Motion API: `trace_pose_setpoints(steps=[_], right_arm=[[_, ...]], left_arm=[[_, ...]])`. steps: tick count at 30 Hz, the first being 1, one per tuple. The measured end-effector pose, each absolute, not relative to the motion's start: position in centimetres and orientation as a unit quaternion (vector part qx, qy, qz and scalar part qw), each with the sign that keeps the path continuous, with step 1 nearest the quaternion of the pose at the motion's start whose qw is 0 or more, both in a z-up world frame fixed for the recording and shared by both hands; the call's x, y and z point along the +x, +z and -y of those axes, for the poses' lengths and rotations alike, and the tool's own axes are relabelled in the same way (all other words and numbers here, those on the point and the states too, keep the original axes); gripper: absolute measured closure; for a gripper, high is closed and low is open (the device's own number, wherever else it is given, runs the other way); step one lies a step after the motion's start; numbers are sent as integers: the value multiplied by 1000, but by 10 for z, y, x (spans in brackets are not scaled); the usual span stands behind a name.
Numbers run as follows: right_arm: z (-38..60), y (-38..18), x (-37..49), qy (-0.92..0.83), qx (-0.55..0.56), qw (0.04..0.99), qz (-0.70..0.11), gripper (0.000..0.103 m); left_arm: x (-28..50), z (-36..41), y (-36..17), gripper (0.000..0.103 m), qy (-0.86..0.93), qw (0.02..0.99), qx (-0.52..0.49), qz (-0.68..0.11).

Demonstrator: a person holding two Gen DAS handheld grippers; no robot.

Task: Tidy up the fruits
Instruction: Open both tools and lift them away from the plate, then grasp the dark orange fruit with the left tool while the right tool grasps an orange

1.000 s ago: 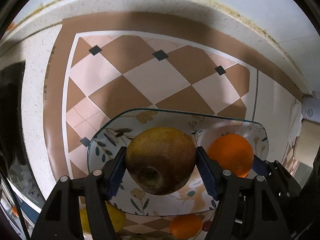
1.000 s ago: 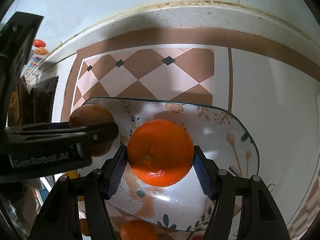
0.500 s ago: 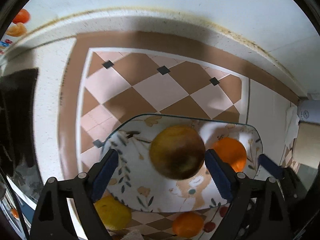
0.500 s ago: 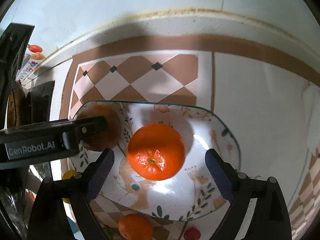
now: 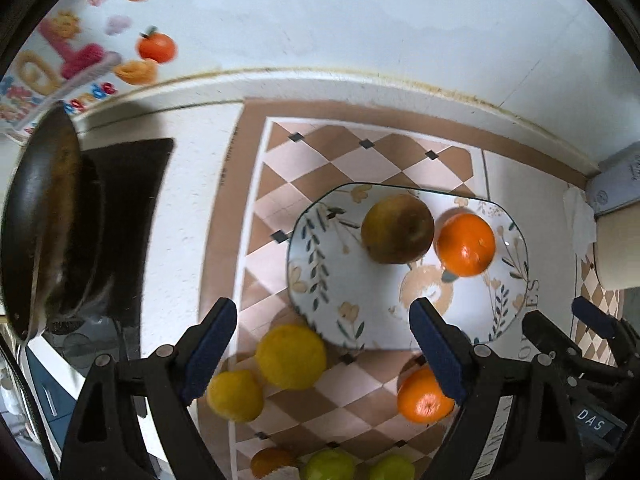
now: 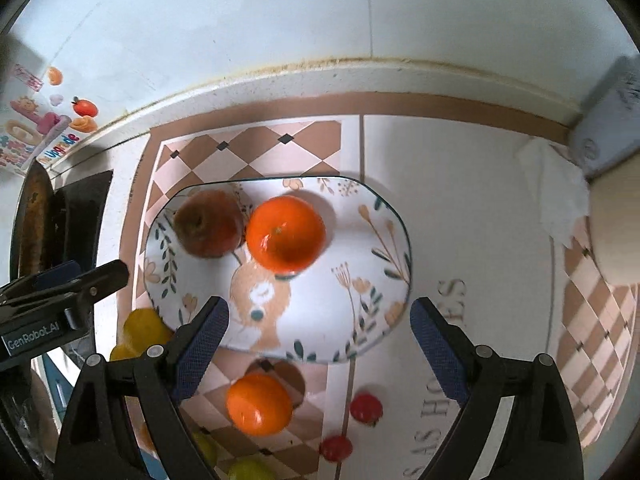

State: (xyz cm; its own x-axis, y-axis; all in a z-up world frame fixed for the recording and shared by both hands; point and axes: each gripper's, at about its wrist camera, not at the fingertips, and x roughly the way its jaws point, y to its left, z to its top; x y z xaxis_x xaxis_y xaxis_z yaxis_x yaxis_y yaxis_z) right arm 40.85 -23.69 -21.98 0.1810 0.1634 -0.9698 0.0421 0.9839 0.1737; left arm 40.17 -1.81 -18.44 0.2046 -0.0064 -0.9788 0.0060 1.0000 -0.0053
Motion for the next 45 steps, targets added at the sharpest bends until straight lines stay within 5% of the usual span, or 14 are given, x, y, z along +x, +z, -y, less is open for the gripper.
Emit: trace_pose_setpoints(steps=[28, 31, 45], right_arm=[[228, -91, 266, 30, 89, 841, -532, 9], [227, -104, 265, 41, 102, 830, -547, 9], [202, -253, 300, 103, 140, 726, -666, 14]], left_arm=[[274, 9, -85, 15, -18, 860, 0, -510], [276, -4, -101, 5, 5, 849, 3, -528], [244, -71, -274, 5, 54, 680, -105, -724]])
